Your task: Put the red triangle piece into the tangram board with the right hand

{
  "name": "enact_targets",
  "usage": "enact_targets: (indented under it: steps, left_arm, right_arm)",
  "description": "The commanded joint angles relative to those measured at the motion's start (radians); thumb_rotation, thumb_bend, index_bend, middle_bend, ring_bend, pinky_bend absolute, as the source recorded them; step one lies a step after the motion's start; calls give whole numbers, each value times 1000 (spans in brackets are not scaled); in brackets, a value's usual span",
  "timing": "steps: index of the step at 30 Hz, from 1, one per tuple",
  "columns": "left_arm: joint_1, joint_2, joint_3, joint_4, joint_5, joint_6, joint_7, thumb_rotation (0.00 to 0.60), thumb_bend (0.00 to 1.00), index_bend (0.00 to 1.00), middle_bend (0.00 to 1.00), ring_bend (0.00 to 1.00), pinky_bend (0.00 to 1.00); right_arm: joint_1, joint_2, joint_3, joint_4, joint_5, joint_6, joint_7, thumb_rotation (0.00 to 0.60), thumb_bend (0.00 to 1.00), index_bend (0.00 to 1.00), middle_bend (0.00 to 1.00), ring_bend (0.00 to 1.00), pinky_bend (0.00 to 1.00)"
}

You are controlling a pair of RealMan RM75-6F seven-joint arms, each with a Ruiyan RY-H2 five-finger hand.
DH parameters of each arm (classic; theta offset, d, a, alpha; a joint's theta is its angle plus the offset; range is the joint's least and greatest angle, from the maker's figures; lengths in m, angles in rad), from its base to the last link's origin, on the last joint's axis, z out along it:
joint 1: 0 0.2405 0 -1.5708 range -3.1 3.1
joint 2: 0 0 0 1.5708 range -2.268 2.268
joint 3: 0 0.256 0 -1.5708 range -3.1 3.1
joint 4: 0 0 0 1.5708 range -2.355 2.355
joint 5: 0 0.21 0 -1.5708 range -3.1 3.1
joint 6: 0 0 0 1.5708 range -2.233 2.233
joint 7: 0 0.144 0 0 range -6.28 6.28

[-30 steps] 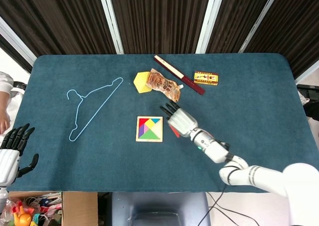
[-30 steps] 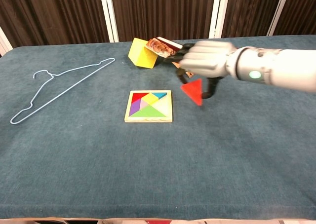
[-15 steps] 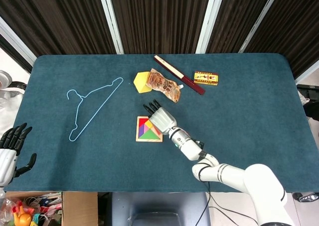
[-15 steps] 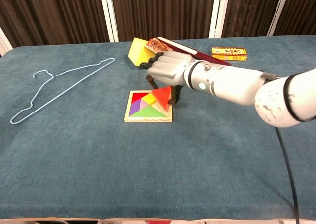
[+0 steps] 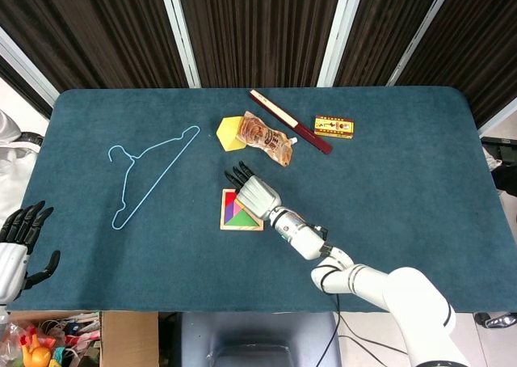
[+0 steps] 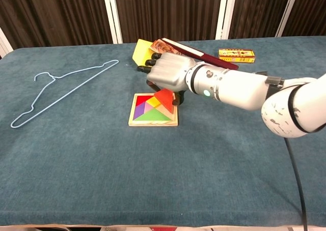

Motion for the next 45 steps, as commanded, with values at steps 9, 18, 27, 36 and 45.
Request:
enact_targets:
  steps: [9, 18, 27, 36, 45]
  left_arm:
    - [-2, 1, -1, 0, -1, -3, 0, 600, 457, 0, 0, 0, 74]
    - [4, 3, 1, -1, 5, 11, -5, 600, 455, 0, 0, 0, 74]
    - [5, 5, 2, -1, 9, 15, -11, 600, 456, 0, 0, 0, 74]
    - [4, 5, 3, -5, 6, 8, -1, 600, 458, 0, 0, 0, 74]
    - [3, 4, 2, -3, 7, 8, -3, 600, 463, 0, 0, 0, 75]
  right_arm:
    - [-4, -2, -5, -7, -4, -3, -6, 600, 459, 689, 77, 0, 0]
    - [-8, -5, -10, -23, -1, -7, -27, 600, 459, 663, 77, 0, 0]
    - [-17, 2, -12, -51, 10, -4, -67, 600, 459, 630, 78, 0, 0]
    - [-23, 19, -1, -83, 45, -8, -107, 600, 459, 587, 78, 0, 0]
    - [-25, 28, -7, -102, 50, -4, -125, 600, 459, 574, 80, 0, 0]
